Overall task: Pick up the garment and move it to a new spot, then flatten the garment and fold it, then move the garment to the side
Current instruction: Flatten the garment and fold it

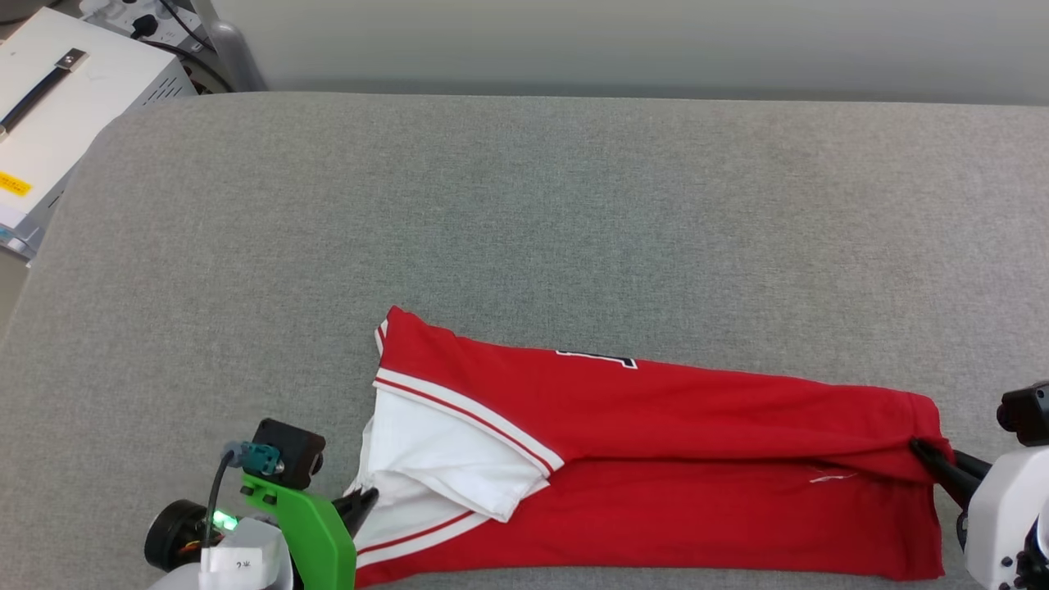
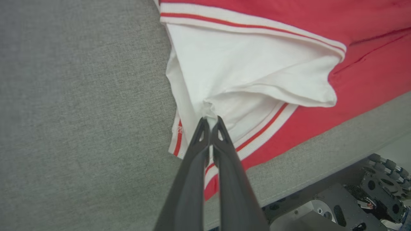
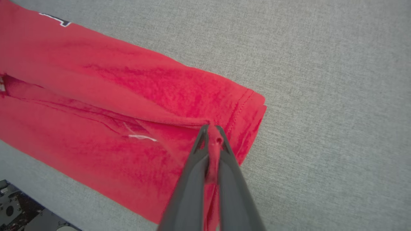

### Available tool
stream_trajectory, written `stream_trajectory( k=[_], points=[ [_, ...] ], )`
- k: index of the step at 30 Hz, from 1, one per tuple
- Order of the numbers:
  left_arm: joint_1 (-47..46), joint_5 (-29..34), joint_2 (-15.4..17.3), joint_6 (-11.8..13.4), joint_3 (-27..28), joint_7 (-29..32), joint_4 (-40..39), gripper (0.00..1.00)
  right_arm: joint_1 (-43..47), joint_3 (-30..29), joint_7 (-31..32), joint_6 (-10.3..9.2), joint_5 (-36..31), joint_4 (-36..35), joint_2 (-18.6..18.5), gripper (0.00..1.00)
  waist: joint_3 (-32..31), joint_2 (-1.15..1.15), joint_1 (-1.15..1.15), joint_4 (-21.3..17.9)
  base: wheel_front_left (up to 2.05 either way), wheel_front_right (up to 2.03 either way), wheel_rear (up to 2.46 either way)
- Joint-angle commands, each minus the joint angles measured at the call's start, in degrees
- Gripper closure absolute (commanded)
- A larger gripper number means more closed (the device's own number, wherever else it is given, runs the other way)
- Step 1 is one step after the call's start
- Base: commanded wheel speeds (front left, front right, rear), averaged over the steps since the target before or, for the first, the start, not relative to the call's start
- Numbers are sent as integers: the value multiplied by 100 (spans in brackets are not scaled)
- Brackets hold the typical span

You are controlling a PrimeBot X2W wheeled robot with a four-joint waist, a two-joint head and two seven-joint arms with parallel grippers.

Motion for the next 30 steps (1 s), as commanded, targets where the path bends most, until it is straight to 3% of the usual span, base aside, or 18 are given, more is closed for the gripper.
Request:
stream_trajectory(
  k=[1,8,9,10,20,26,27,28,30],
  points=[
    [81,-49,-62,-52,-31,-11,66,100,43,58,7,-4,-17,-17,-91,100,17,69,0,-2,0,0,0],
    [54,-58,-181,-160,-136,-24,360,100,10,319,22,-4,-111,84,-256,100,78,69,0,10,0,0,0],
    [51,-48,-200,-160,-153,-26,413,72,-6,293,-22,-4,-147,119,-254,0,83,69,0,9,0,0,0],
    [37,3,-206,-154,-175,-44,450,0,-15,280,-25,-4,-152,158,-235,0,84,69,0,9,0,0,0],
    [12,98,-416,-111,-49,-603,580,0,63,-9,54,-4,338,-308,5,0,-106,69,0,17,0,0,0],
    [-74,207,-494,181,346,-1234,163,0,160,-557,565,-4,395,-745,251,0,-245,69,0,11,0,0,0],
    [-85,248,-507,239,412,-1359,72,0,187,-682,688,-4,380,-810,347,0,-261,69,0,11,0,0,0],
    [-60,566,-741,436,868,-2700,12,0,433,-1694,1555,-4,-304,-827,1230,0,-267,69,0,46,0,0,0],
    [-50,606,-860,444,1056,-3124,53,0,501,-1994,1721,-4,-622,-757,1491,0,-229,69,0,73,0,0,0]
  ],
)
